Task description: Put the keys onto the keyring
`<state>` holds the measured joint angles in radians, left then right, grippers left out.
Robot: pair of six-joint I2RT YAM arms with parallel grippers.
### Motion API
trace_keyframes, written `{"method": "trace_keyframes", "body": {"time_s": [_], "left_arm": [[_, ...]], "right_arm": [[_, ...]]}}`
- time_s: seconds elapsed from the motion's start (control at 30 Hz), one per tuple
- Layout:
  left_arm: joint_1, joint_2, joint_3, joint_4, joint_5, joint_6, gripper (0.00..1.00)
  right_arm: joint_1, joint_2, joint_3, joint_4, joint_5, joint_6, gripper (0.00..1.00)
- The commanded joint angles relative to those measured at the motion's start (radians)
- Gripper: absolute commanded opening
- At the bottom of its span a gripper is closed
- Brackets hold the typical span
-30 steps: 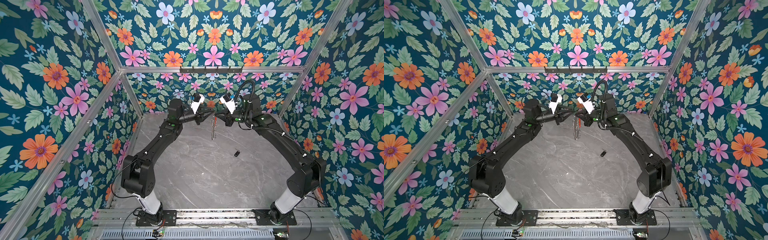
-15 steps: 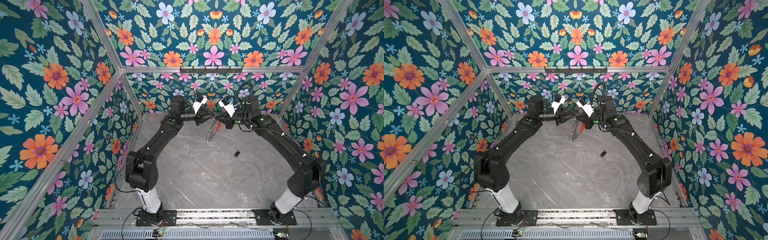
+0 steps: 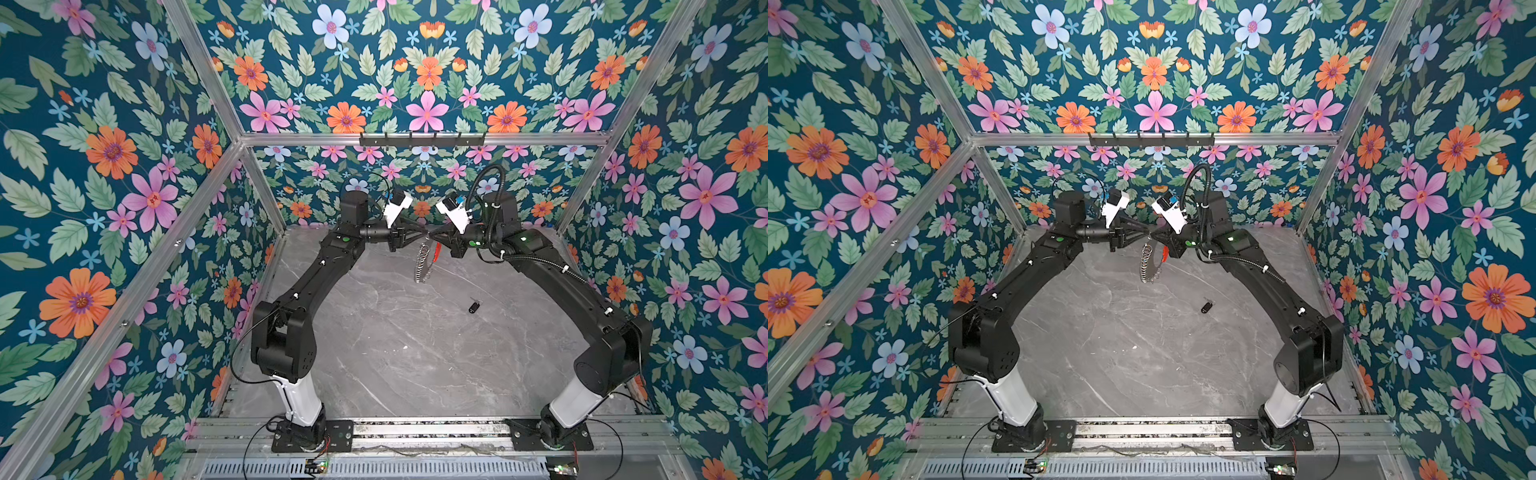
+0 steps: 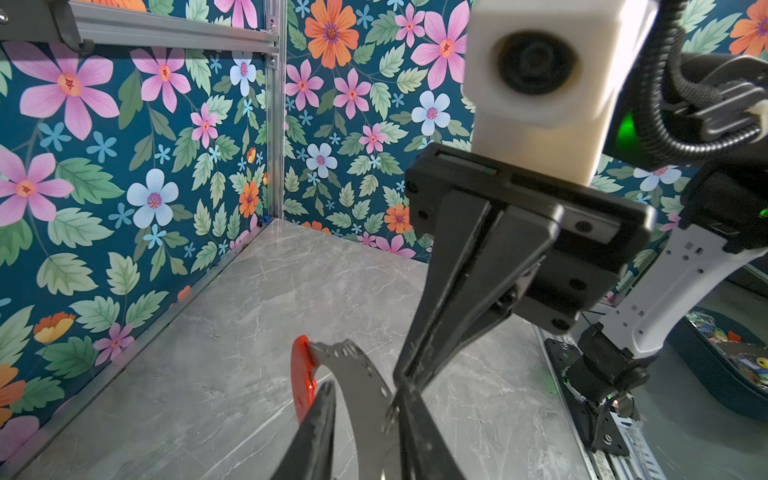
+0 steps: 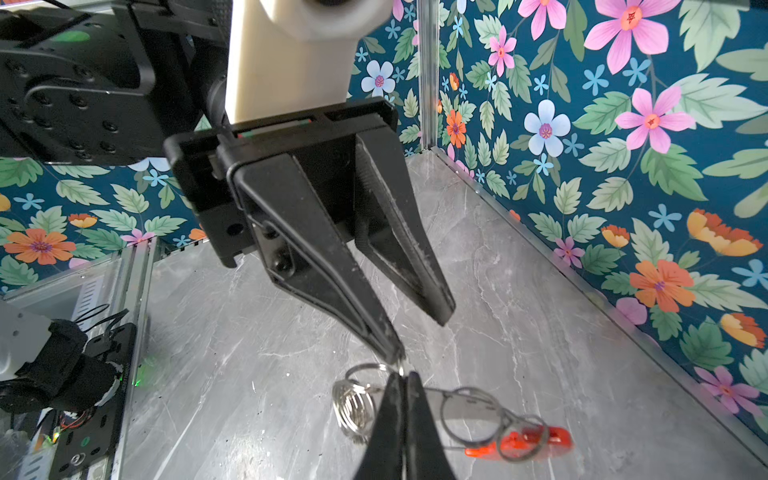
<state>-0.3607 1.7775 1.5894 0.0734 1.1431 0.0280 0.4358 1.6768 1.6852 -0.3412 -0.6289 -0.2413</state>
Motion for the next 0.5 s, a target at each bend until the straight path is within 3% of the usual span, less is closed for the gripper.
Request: {"method": "trace_keyframes", "body": {"time_s": [0.0,0.17,0.37,0.47], "left_arm": [[0.0,0.003,0.004,-0.003,0.026,-0.01,0.25],[0.002,0.005,0.003,-0.025,0.033,-0.002,0.24],[0.001,-0.001,0.0,-0.041,0.033,0.017,0.29],[0.001,-0.001,0.004,-0.04,0.038,0.018,0.26]], "right_arm": [[0.004,-0.009,0.012,0.034,-0.025,-0.007,0.0],[0.004,-0.009,0.022,0.042,-0.023,0.002,0.0],[0.005,-0.009,0.035,0.037,-0.029,0.006,0.0],[0.01,-0.009,0.037,0.034,-0.029,0.005,0.0]]}}
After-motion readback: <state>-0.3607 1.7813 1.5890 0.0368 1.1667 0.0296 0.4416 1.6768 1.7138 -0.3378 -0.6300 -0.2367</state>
